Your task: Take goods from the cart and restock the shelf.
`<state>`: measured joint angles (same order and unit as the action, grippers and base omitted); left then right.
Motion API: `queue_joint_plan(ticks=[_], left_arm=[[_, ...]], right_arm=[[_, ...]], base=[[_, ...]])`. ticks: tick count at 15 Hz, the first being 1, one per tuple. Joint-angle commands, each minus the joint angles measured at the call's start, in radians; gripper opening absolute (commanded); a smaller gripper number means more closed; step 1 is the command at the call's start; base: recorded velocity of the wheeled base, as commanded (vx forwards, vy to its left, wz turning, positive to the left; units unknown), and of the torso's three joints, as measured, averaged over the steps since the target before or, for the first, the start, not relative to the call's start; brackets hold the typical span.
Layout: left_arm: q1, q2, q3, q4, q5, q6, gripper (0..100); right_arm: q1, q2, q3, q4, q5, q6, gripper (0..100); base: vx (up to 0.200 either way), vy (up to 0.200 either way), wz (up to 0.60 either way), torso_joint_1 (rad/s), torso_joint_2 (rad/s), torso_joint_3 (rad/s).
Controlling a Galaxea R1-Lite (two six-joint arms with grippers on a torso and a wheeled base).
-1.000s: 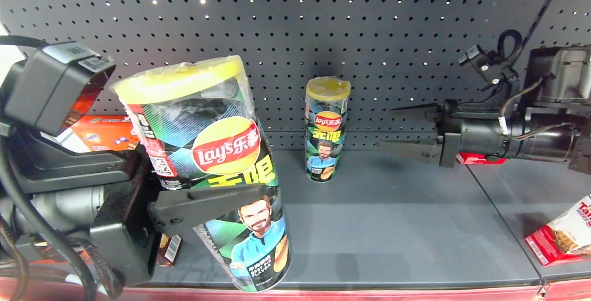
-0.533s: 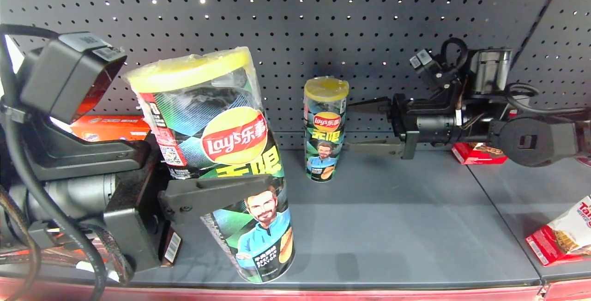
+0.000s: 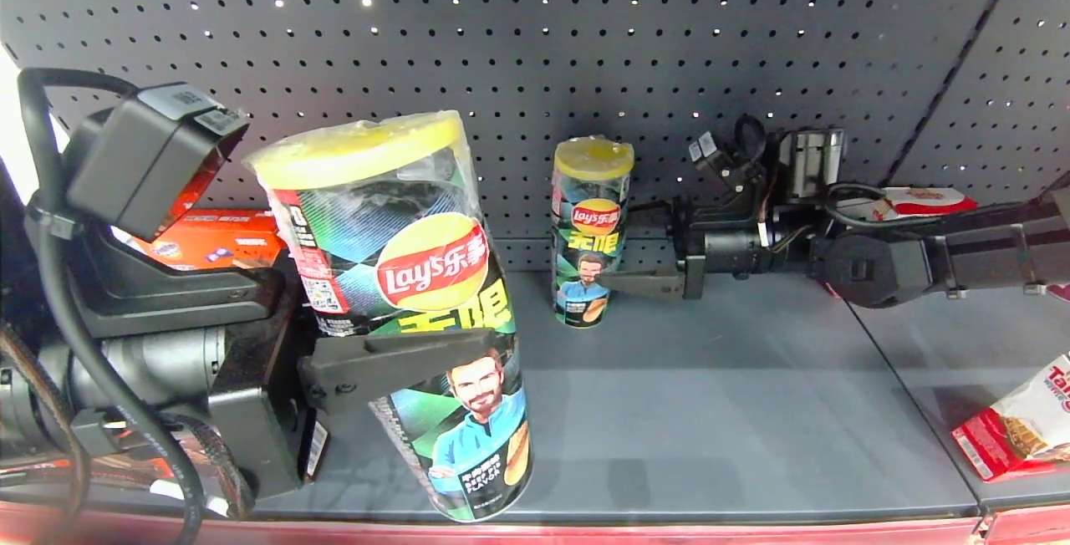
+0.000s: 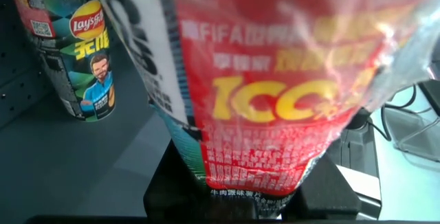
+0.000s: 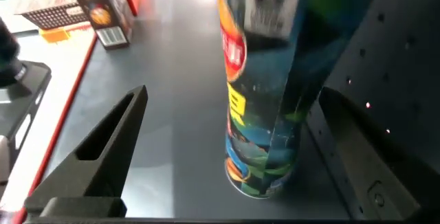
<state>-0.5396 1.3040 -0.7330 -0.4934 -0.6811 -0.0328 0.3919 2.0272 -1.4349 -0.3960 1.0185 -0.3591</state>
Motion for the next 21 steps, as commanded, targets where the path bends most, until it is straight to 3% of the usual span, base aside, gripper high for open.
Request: queue_joint_plan(ticks=[1, 10, 11, 17, 21], left_arm=[[0.0, 0.003, 0.003, -0.001, 0.0, 0.001, 0], [0.001, 0.004, 0.024, -0.002, 0.0, -0.001, 0], [0.006, 0.003, 0.029, -0.002, 0.0, -0.001, 0], [0.023, -0.002, 0.033, -0.002, 0.0, 0.001, 0], [0.023, -0.002, 0.035, -0.002, 0.0, 0.001, 0]], right_arm=[[0.001, 0.056, -0.013, -0.004, 0.0, 0.0, 100], [0.041, 0.192, -0.183, -0.007, -0.046, 0.037, 100], [0.047, 0.206, -0.194, -0.018, -0.043, 0.035, 0], [0.054, 0.172, -0.159, -0.021, -0.086, 0.04, 0], [0.065, 0.054, -0.055, -0.024, -0.118, 0.042, 0]], base=[[0.0, 0.0, 0.0, 0.0, 0.0, 0.0], [0.0, 0.0, 0.0, 0.0, 0.0, 0.0], [0.0, 0.0, 0.0, 0.0, 0.0, 0.0], [0.0, 0.0, 0.0, 0.0, 0.0, 0.0], [0.0, 0.0, 0.0, 0.0, 0.0, 0.0]])
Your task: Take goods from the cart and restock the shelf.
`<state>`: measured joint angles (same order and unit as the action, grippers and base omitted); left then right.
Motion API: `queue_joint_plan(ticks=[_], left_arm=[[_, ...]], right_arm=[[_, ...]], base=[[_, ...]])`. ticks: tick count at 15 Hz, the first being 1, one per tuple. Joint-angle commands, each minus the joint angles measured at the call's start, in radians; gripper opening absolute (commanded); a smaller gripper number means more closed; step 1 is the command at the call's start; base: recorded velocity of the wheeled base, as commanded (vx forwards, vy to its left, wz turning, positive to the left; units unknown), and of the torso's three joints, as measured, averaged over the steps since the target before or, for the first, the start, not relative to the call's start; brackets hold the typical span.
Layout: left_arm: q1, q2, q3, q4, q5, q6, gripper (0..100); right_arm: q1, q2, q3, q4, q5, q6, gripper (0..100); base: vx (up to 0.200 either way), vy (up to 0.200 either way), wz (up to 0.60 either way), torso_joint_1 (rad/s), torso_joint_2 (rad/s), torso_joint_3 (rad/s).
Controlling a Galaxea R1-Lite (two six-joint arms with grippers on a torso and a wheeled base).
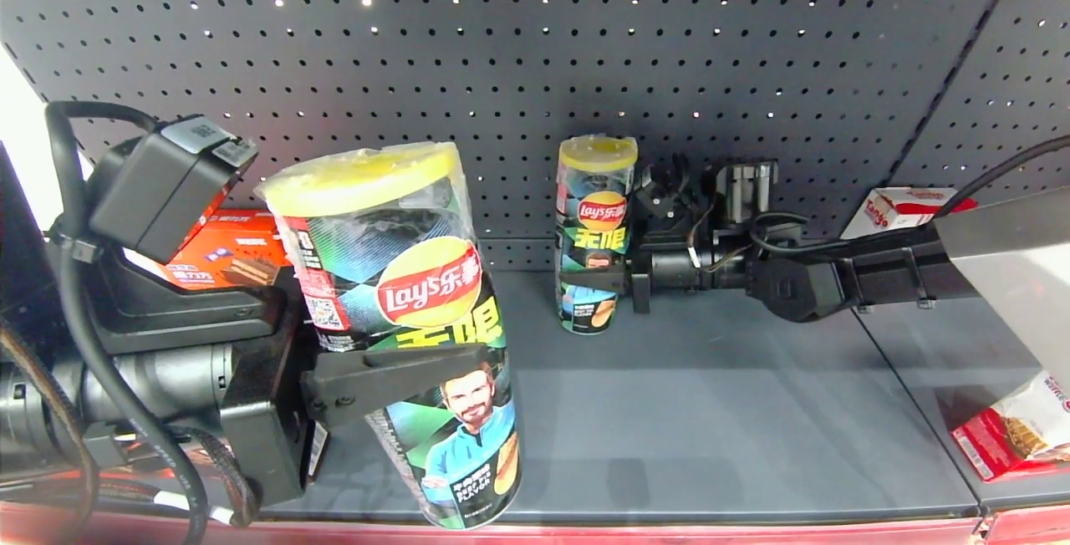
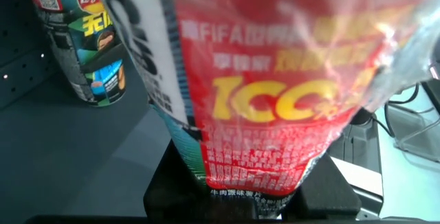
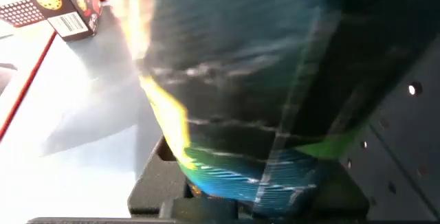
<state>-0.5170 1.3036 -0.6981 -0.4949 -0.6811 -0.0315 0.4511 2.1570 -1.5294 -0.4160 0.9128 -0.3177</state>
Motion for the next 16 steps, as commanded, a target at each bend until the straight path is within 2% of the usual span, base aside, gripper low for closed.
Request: queue_joint_plan(ticks=[1, 4, 7, 8, 10, 13, 16], left_arm=[[-0.001, -0.001, -0.001, -0.001, 0.0, -0.001, 0], [-0.001, -0.001, -0.001, -0.001, 0.0, 0.001, 0], [-0.001, -0.001, -0.001, -0.001, 0.0, -0.001, 0], [-0.001, -0.001, -0.001, -0.001, 0.0, -0.001, 0], [0.0, 0.0, -0.003, -0.001, 0.0, 0.001, 0], [0.0, 0.0, -0.003, -0.001, 0.0, 0.001, 0], [0.0, 0.0, 0.0, 0.001, 0.002, 0.001, 0]], right_arm=[[0.015, -0.115, 0.071, -0.004, -0.017, 0.0, 0], [0.04, -0.233, 0.189, -0.041, -0.028, -0.001, 0], [0.093, -0.348, 0.382, -0.175, -0.118, 0.003, 0], [0.093, -0.348, 0.382, -0.175, -0.118, 0.003, 0], [0.146, -0.43, 0.563, -0.259, -0.147, 0.003, 0], [0.167, -0.444, 0.747, -0.4, -0.147, 0.002, 0], [0.172, -0.43, 0.851, -0.48, -0.147, 0.003, 0]], base=[[0.0, 0.0, 0.0, 0.0, 0.0, 0.0], [0.0, 0.0, 0.0, 0.0, 0.0, 0.0], [0.0, 0.0, 0.0, 0.0, 0.0, 0.0], [0.0, 0.0, 0.0, 0.0, 0.0, 0.0], [0.0, 0.0, 0.0, 0.0, 0.0, 0.0], [0.0, 0.0, 0.0, 0.0, 0.0, 0.0], [0.0, 0.0, 0.0, 0.0, 0.0, 0.0]])
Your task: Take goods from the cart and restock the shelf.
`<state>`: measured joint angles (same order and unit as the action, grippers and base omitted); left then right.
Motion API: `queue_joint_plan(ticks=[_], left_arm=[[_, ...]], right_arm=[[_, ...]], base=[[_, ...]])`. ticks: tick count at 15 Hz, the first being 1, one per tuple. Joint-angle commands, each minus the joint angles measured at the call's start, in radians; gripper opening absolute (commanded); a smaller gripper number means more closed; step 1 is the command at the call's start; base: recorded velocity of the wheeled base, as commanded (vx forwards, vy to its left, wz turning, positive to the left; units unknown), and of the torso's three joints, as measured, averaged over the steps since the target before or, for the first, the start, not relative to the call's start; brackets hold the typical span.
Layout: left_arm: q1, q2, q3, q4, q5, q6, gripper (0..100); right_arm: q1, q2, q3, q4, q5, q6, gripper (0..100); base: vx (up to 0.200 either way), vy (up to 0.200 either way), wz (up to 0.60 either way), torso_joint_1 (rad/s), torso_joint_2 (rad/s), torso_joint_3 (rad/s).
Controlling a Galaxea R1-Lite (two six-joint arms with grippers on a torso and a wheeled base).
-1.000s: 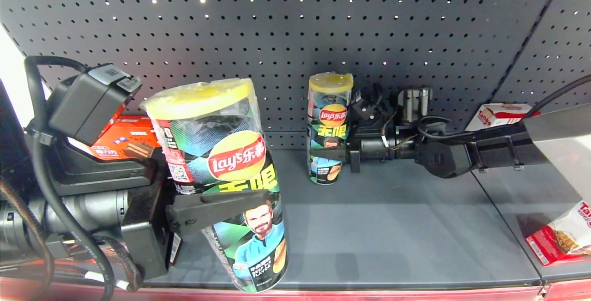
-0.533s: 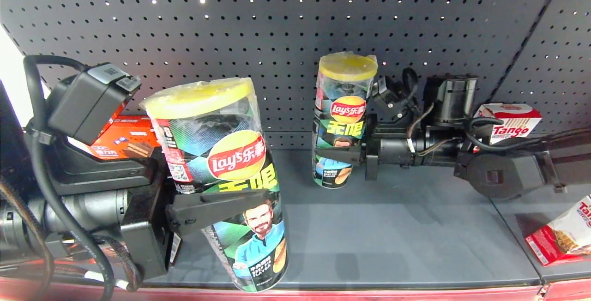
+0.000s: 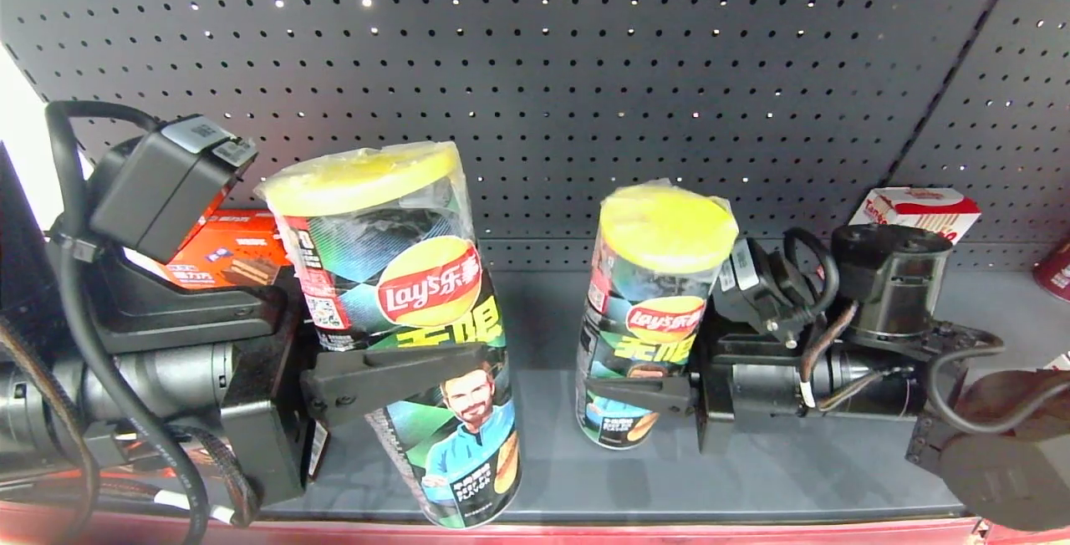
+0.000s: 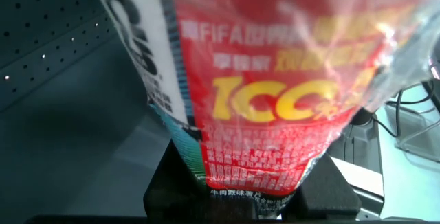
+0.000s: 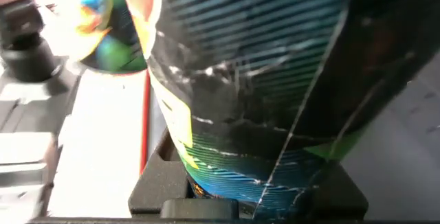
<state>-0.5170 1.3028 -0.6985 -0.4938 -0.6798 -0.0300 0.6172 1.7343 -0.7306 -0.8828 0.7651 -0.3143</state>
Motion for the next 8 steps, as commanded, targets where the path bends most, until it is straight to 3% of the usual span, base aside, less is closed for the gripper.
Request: queue_joint_plan(ticks=[1, 8], left_arm=[[0.0, 0.001, 0.001, 0.0, 0.0, -0.001, 0], [0.002, 0.0, 0.01, -0.002, 0.0, -0.001, 0]], right_arm=[[0.006, -0.004, 0.068, -0.015, 0.0, 0.0, 0], [-0.001, 0.053, 0.119, -0.074, 0.0, -0.002, 0]], base=[[0.0, 0.0, 0.0, 0.0, 0.0, 0.0], [0.0, 0.0, 0.0, 0.0, 0.0, 0.0]])
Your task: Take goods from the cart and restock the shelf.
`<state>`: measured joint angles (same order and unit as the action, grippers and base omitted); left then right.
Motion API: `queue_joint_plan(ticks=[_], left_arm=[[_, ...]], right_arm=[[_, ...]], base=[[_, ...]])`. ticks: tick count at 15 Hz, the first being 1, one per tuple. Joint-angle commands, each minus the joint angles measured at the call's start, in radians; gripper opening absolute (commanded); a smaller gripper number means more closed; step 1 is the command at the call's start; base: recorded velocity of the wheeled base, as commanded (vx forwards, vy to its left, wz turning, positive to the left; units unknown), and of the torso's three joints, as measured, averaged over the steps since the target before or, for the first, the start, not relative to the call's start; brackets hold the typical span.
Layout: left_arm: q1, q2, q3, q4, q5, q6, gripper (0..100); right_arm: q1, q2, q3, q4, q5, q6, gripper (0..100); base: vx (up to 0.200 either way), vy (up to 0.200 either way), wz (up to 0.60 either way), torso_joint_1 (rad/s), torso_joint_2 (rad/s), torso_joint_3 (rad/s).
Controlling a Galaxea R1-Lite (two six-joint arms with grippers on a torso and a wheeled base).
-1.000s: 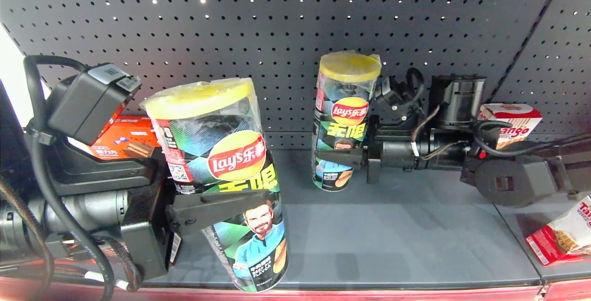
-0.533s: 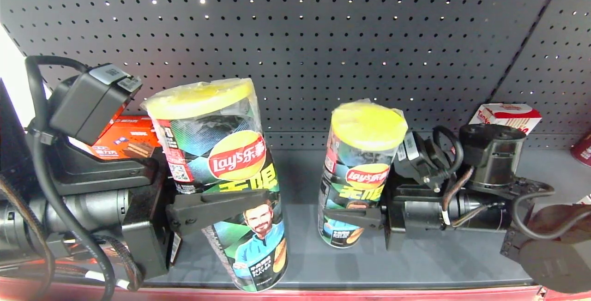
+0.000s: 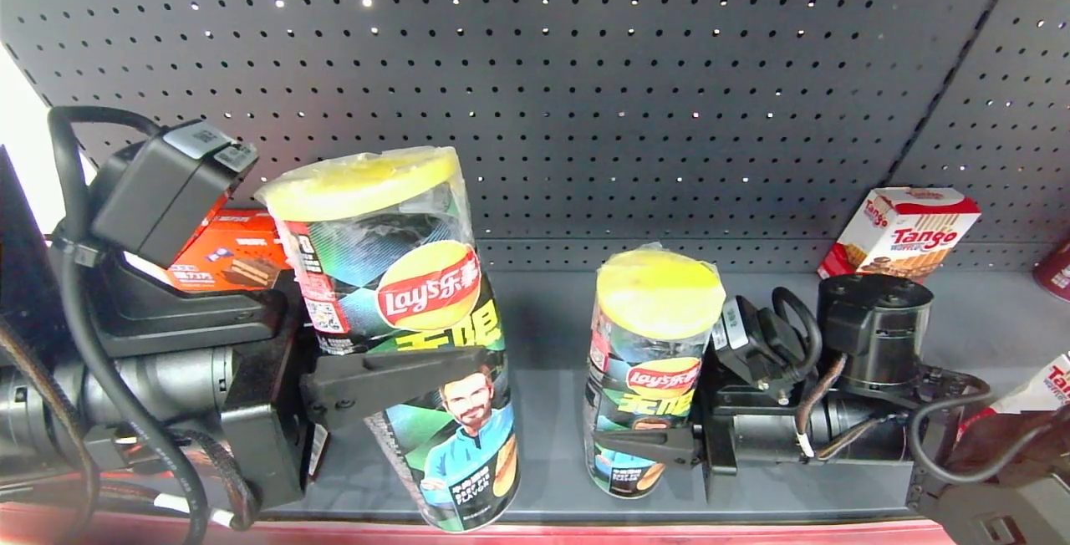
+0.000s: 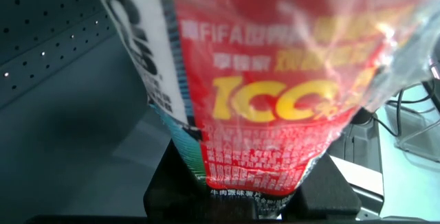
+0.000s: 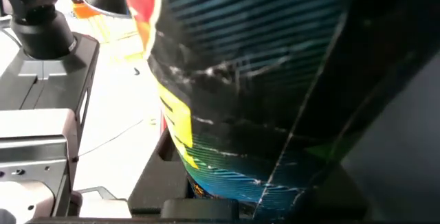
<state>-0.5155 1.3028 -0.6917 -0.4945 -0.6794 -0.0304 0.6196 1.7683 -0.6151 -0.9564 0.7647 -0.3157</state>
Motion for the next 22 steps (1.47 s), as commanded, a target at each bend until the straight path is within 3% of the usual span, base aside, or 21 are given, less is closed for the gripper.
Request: queue_joint_plan(ticks=[1, 5, 6, 22], left_arm=[[0.0, -0.002, 0.009, -0.001, 0.0, 0.0, 0], [0.0, -0.005, 0.018, -0.001, 0.0, 0.0, 0], [0.0, -0.005, 0.02, -0.001, 0.0, 0.0, 0], [-0.001, -0.007, 0.024, -0.001, 0.0, 0.001, 0]], right_arm=[[-0.003, 0.02, 0.002, -0.001, 0.001, 0.0, 0], [-0.003, 0.031, 0.011, -0.002, -0.001, -0.006, 0], [-0.003, 0.026, 0.012, -0.002, -0.004, -0.006, 100], [-0.077, -0.204, 0.267, -0.004, -0.045, -0.008, 100]], base=[[0.0, 0.0, 0.0, 0.0, 0.0, 0.0], [0.0, 0.0, 0.0, 0.0, 0.0, 0.0], [0.0, 0.0, 0.0, 0.0, 0.0, 0.0], [0.0, 0.0, 0.0, 0.0, 0.0, 0.0]])
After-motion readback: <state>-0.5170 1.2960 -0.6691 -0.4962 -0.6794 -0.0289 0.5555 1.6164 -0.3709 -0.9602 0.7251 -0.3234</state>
